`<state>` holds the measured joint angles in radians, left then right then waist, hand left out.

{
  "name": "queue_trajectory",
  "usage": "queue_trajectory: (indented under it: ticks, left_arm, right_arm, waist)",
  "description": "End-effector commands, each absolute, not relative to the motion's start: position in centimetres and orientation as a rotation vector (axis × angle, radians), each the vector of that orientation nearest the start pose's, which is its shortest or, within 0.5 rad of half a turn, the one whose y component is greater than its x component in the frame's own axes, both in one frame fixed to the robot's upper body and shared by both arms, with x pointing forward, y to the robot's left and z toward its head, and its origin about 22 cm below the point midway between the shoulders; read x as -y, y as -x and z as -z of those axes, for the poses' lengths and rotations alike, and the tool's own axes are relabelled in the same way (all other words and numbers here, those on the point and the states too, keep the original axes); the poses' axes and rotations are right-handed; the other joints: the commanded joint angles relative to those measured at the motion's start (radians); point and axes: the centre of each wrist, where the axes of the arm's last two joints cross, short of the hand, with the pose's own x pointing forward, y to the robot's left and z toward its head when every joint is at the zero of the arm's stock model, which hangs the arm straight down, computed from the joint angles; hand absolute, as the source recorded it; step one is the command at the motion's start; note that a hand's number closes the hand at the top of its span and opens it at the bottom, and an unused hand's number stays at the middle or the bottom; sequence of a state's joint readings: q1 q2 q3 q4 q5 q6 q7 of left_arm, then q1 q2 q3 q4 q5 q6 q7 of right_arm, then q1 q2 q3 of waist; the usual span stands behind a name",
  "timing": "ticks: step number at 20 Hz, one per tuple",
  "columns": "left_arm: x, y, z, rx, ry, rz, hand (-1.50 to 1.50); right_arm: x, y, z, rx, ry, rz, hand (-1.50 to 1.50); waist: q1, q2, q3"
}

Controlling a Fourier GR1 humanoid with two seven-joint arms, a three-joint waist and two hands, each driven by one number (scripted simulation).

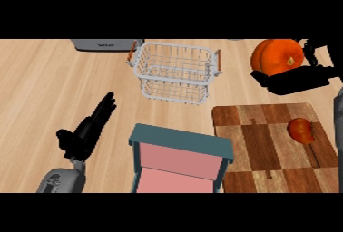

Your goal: Pick the squash from the cutting board and place it in the tiered basket

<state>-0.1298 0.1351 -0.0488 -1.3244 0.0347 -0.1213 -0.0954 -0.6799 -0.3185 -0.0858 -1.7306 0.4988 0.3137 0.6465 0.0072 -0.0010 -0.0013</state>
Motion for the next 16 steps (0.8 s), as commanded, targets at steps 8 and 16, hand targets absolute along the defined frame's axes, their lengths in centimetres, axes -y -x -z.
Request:
queue_trajectory:
  ticks: [8, 16]
  left_arm:
    - [-23.1, -26.5, 2.8, 1.521, 0.096, 0.252, 0.0]
    - [-23.9, -27.1, 1.7, 1.537, 0.102, 0.254, 0.0]
  right_arm:
    - [13.7, -39.2, -30.2, 1.551, 0.67, -0.599, 1.5]
    - [7.0, -42.4, -26.9, 1.498, 0.634, -0.696, 1.5]
  waist:
    - [0.016, 0.006, 0.0]
    - [0.021, 0.007, 0.001]
